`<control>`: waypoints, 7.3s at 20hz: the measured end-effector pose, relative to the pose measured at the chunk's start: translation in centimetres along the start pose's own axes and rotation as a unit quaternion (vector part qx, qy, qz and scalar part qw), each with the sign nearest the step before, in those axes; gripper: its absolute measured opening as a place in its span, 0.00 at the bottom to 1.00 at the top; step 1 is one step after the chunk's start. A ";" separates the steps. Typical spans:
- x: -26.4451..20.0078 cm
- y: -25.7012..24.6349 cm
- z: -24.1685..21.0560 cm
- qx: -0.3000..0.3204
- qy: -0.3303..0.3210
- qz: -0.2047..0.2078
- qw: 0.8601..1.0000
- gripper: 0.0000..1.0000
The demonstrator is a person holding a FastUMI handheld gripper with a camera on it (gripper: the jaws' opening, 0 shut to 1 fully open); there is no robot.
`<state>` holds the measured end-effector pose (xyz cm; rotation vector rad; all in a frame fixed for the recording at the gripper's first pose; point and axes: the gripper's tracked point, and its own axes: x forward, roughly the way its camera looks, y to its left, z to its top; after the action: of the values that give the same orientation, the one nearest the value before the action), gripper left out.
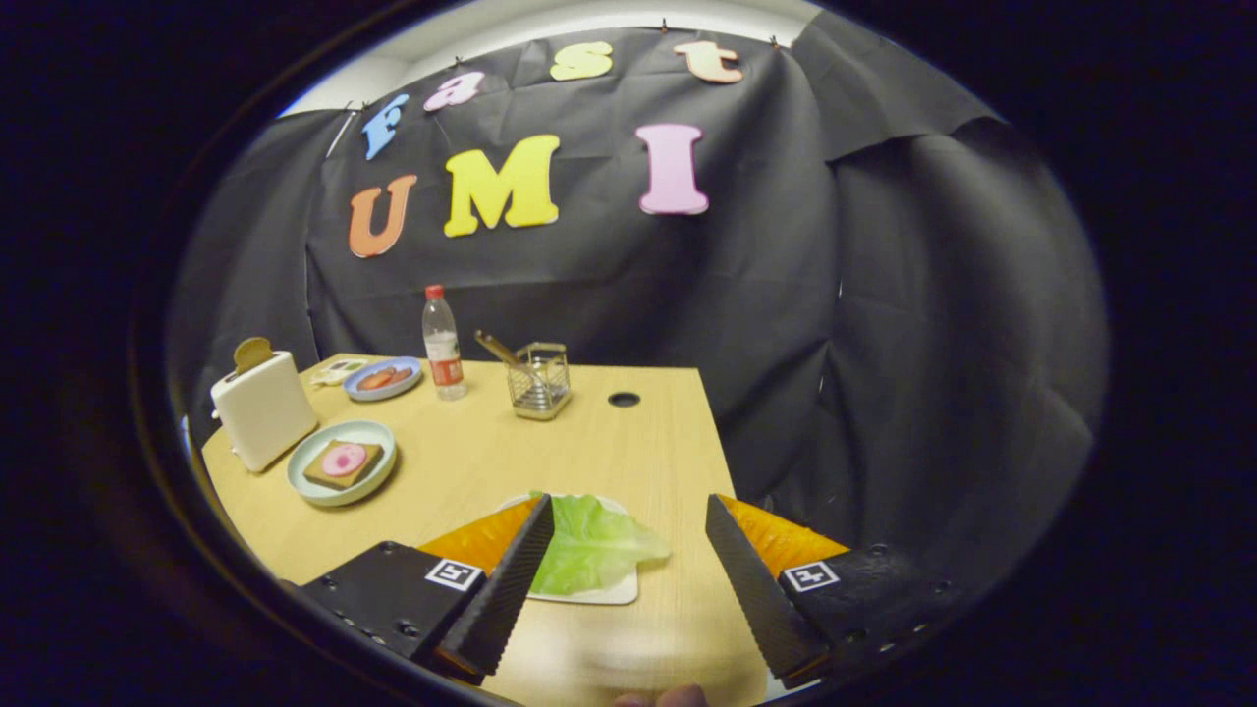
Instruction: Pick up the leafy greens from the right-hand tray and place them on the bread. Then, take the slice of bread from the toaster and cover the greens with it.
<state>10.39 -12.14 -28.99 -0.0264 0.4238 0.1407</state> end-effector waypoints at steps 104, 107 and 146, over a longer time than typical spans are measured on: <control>-3.2 62.5 11.4 0.012 0.010 0.084 0.996 0.96; -1.5 63.4 10.2 0.008 0.026 0.075 0.997 0.96; 0.3 46.8 11.3 0.050 0.042 0.072 0.995 0.09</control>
<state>8.63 34.83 -18.67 0.0967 0.5159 0.2602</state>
